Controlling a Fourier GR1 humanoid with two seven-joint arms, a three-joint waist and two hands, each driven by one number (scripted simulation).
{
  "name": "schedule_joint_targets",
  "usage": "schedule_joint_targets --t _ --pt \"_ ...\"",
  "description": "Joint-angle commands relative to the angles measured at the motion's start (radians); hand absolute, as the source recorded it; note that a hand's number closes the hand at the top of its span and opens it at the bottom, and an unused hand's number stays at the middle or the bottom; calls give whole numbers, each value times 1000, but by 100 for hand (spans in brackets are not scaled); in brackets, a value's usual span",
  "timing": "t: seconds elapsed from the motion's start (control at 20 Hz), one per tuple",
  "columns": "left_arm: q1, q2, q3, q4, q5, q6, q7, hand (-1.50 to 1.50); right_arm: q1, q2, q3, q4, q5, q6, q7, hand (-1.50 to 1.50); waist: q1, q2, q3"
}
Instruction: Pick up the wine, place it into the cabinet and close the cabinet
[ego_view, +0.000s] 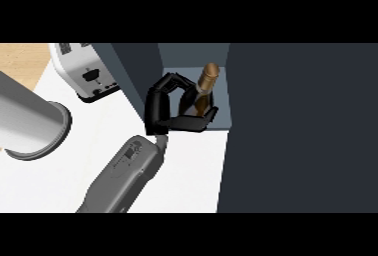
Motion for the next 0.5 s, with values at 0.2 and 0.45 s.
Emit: schedule_joint_targets --t 0.2,0.45 --pt "-45 48 90 93 28 -117 -7 150 18 -34 -82 -70 -129 15 25 -150 3 0 0" --pt "-107 2 109 139 34 -99 30 150 50 -17 -73 -59 -124 30 -15 -150 3 0 0"
